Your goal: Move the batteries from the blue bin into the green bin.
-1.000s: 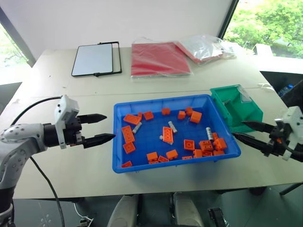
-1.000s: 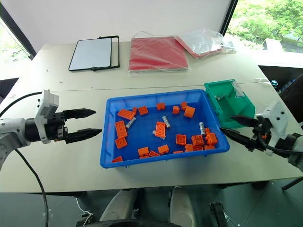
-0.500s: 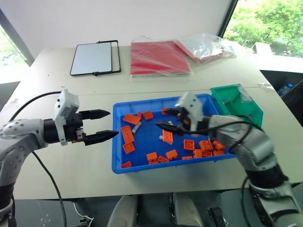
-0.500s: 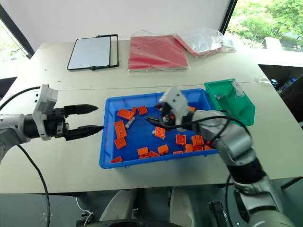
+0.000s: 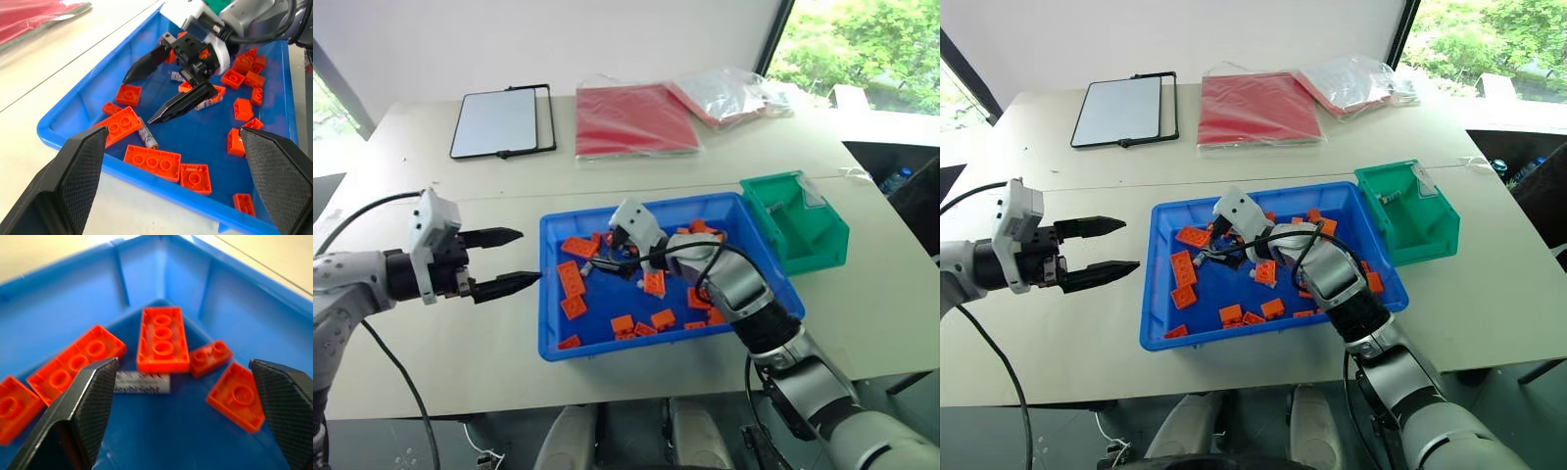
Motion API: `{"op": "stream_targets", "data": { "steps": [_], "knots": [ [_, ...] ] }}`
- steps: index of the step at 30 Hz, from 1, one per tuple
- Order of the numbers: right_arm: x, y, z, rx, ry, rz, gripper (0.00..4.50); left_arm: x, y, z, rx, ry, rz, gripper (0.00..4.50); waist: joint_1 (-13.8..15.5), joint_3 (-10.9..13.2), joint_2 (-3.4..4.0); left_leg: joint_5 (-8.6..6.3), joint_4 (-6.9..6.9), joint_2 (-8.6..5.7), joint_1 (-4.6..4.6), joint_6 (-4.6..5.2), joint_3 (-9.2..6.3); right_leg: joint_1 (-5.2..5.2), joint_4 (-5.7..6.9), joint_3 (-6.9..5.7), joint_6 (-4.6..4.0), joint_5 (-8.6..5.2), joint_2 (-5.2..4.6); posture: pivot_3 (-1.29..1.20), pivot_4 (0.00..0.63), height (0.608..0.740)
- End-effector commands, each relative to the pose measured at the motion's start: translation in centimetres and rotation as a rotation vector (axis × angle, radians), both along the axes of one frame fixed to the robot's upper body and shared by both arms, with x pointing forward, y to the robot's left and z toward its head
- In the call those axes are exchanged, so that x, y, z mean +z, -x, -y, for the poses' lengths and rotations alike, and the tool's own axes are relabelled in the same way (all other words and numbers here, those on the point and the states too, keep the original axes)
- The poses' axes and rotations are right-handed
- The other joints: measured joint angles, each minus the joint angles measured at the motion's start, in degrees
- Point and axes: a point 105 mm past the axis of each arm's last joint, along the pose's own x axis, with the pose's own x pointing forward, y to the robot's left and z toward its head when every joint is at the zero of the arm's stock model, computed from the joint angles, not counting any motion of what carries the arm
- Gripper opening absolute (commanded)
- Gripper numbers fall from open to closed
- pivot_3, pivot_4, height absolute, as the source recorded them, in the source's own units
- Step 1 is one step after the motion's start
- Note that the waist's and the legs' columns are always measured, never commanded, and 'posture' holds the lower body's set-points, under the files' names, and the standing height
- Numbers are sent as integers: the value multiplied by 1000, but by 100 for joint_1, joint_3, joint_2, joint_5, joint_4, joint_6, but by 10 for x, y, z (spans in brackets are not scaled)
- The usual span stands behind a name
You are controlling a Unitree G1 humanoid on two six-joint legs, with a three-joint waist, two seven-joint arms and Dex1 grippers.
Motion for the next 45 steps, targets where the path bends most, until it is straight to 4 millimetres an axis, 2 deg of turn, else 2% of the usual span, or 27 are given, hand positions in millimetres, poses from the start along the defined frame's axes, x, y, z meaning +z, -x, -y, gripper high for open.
{"op": "stream_targets", "data": {
  "steps": [1, 5, 12, 16, 19, 24, 25, 26, 27, 31, 34, 37, 40, 43, 44, 45],
  "knots": [
    [20, -1, -12, 39, -50, 44, 4445, 9, 0, 1, 9, 1, 95, 4500, -18, 0, 0, 1, -1, 0, 0, -2, 0, -2, 2, 1, 0, 0, 1, 0, 150, 731],
    [14, 4, -20, 71, -40, 40, 4445, -2, -4, -2, 44, 5, 124, 4500, -24, 0, 0, 3, -4, 4, 0, -4, 3, -11, 9, 8, 0, 0, 5, 0, 150, 731],
    [20, 14, -33, 109, -88, 15, 4445, -12, -1, -1, 33, 0, 116, 4500, -14, 0, 0, 3, -1, 3, 0, -6, 3, -10, 10, 9, -1, 2, 5, 0, 150, 731],
    [1, 5, -36, 75, -53, -11, 4445, -5, -4, 0, 42, 46, 119, 4500, -11, -2, -2, 4, -1, 3, 0, -6, 2, -10, 10, 8, -2, 2, 5, 0, 150, 731],
    [-7, -2, -35, 45, -35, -13, 3638, -3, -4, 2, 36, 45, 123, 4500, -18, -2, 0, 5, -1, 3, 1, -9, 3, -10, 10, 8, -3, 3, 6, 0, 150, 731],
    [-3, -4, -36, 43, -52, -3, 1195, -4, -4, 3, 27, 43, 120, 4500, -26, -3, -1, 6, -2, 4, 4, -9, 3, -10, 14, 9, -3, 4, 9, 0, 150, 731],
    [1, -4, -35, 44, -60, 9, 594, -4, -4, 3, 26, 43, 119, 4500, -25, -2, -1, 6, -2, 4, 4, -10, 2, -11, 15, 9, -3, 4, 10, 0, 150, 731],
    [4, -4, -35, 45, -65, 17, 170, -4, -4, 3, 26, 44, 118, 4500, -24, -2, -1, 6, -3, 5, 3, -10, 2, -12, 15, 9, -3, 4, 10, 0, 150, 731],
    [10, -2, -32, 45, -82, 28, 73, -4, -4, 3, 26, 44, 118, 4500, -22, -2, -1, 6, -3, 5, 3, -10, 2, -11, 15, 9, -3, 4, 10, 0, 150, 731],
    [33, 4, -13, 23, -128, 39, 73, -6, -5, 4, 23, 47, 112, 4500, 4, -2, -1, 6, -2, 4, 3, -10, 1, -11, 15, 9, -4, 4, 8, 0, 150, 731],
    [40, 7, 5, 2, -113, 63, 73, -6, -7, 5, 18, 52, 108, 4500, 11, -2, -1, 6, -1, 4, 3, -10, 1, -10, 15, 9, -4, 3, 8, 0, 150, 731],
    [41, 14, 11, 66, -69, 88, 73, -5, -7, 9, 5, 56, 109, 4500, 2, -3, -1, 6, -1, 4, 3, -10, 1, -8, 15, 9, -4, 3, 8, 0, 150, 731],
    [36, 17, 11, 189, 47, 145, 868, -5, -9, 13, -8, 53, 112, 4500, -27, -2, -1, 6, -1, 5, 3, -9, 4, -8, 15, 9, -4, 3, 9, 0, 150, 731],
    [33, 17, 9, 331, 157, 214, 2446, -4, -9, 15, -17, 51, 113, 4500, -55, -2, -1, 6, -2, 8, 3, -9, 9, -11, 15, 10, -3, 3, 11, 0, 150, 731],
    [33, 17, 9, 370, 170, 211, 2839, -4, -9, 15, -20, 49, 112, 4500, -54, -1, -2, 7, -2, 8, 3, -9, 8, -10, 15, 9, -3, 3, 12, 0, 150, 731],
    [32, 15, 8, 400, 183, 207, 2839, -4, -9, 15, -25, 45, 110, 4500, -57, -1, -2, 7, -1, 9, 3, -9, 8, -9, 15, 9, -3, 3, 13, 0, 150, 731]
  ]
}}
